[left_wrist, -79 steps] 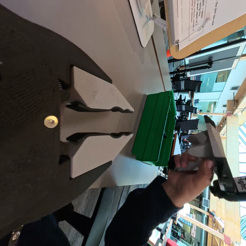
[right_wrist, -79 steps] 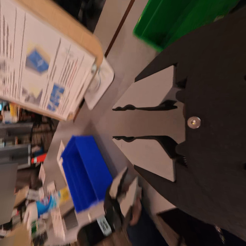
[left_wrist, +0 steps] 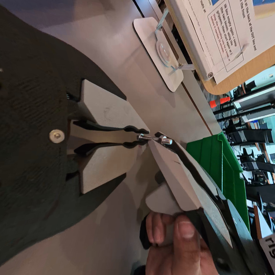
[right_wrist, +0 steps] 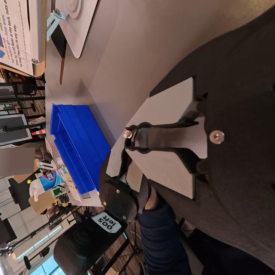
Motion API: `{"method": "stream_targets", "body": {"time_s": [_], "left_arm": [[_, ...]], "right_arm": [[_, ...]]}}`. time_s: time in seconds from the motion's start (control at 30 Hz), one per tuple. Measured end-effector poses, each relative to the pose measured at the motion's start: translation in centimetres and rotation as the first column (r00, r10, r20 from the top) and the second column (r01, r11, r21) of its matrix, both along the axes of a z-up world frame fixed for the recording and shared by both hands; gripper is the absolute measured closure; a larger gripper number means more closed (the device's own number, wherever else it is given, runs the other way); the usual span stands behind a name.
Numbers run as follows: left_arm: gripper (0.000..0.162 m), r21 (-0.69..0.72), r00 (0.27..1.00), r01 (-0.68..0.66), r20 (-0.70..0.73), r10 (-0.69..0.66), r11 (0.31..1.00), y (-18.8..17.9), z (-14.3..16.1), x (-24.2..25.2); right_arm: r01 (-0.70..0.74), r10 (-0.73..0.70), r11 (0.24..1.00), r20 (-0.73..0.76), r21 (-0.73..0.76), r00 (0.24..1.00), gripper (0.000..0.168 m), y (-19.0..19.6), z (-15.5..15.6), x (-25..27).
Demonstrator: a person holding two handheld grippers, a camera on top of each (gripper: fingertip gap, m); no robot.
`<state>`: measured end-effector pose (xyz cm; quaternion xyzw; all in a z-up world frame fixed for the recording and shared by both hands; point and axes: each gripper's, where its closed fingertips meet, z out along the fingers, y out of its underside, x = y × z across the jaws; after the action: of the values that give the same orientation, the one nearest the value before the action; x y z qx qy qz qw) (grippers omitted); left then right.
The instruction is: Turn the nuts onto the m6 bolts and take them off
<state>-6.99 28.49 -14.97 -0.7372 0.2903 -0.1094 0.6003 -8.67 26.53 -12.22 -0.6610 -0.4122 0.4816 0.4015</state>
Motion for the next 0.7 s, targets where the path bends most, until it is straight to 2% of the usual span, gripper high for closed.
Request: {"method": "stream_targets", "body": {"time_s": [0.13, 0.27, 0.37, 0.5, 0.6, 0.7], "left_arm": [[0.159, 0.002, 1.000, -0.011, -0.016, 0.011, 1.000, 0.0, -0.2, 0.4], [0.160, 0.013, 0.999, -0.019, -0.046, 0.019, 1.000, -0.2, -0.5, 0.5], [0.160, -0.001, 1.000, -0.003, -0.001, 0.003, 1.000, -0.3, -0.3, 0.3], [0.159, -0.001, 1.000, -0.008, -0.012, 0.008, 1.000, -0.3, -0.4, 0.2], [0.159, -0.017, 0.999, -0.032, -0.018, 0.032, 0.999, 0.1, -0.6, -0.1], [0.160, -0.022, 0.999, -0.036, -0.015, 0.036, 0.999, 0.2, -0.7, -0.2]], "right_arm": [[0.051, -0.052, 0.998, 0.031, 0.033, 0.998, 0.148, 0.8, -0.5, 0.3], [0.042, -0.044, 0.998, 0.052, 0.048, 0.998, 0.150, 0.3, -0.9, -0.3], [0.040, -0.043, 0.998, 0.049, 0.049, 0.998, 0.158, 0.3, -0.9, -0.4], [0.047, -0.050, 0.998, 0.051, 0.046, 0.997, 0.158, 0.4, -1.0, -0.5], [0.139, -0.159, 0.977, 0.116, 0.164, 0.980, 0.149, 1.6, -1.4, 0.0], [0.163, -0.200, 0.958, 0.141, 0.238, 0.970, 0.154, 1.7, -1.5, 0.0]]}}
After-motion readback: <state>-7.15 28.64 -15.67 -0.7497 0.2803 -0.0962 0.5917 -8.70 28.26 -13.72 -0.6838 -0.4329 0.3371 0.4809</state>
